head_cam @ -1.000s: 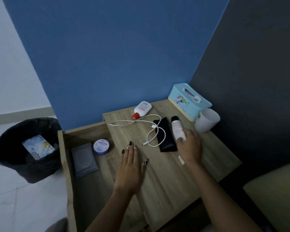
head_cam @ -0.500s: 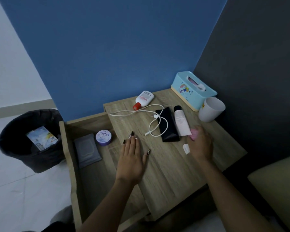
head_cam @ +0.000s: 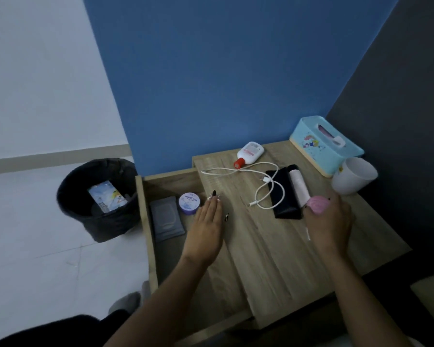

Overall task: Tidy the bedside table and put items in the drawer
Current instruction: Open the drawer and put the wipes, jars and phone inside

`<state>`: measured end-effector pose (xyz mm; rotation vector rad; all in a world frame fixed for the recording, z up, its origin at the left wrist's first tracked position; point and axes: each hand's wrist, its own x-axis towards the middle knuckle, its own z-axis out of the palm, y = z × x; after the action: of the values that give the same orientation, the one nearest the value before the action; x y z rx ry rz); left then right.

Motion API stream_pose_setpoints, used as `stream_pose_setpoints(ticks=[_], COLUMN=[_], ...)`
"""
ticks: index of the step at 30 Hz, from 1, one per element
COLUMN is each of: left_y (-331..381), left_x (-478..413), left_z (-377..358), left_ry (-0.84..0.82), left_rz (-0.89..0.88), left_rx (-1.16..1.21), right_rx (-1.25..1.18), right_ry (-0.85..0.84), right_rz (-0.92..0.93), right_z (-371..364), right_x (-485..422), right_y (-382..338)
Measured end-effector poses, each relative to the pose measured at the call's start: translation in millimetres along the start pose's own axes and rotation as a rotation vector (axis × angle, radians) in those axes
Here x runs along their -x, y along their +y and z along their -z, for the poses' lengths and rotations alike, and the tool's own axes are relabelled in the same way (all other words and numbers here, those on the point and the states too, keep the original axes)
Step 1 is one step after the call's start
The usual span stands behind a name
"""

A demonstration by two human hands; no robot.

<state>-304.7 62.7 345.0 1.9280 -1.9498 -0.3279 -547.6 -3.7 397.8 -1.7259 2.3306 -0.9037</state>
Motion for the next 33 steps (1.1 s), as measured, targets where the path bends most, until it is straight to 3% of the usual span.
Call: stream_pose_setpoints(ticks=[3, 8, 17, 21, 33], left_y=[-40, -99, -133, -143, -153], left_x=[5, 13, 25, 33, 35], left_z=[24, 51, 38, 26, 13], left_ry=[0.096, 0.122, 0.071, 0.041, 0.13], left_rz=[0.042, 0.22, 0.321, 0.294, 0.249], left_rx=[-0.049, -0.137, -0.114, -0.123, -0.093], right_rx=[-0.092, -0.211, -0.292, -0.216, -0.079], right_ry=[0.024, -0.006, -0.379, -0.509, -0.549], right_rz=[0.089, 0.164, 0.418, 0.354, 0.2], right_z=[-8, -30, -106, -160, -252], right_x=[13, 42, 145, 163, 148], right_y=[-31, -83, -148, -137, -115])
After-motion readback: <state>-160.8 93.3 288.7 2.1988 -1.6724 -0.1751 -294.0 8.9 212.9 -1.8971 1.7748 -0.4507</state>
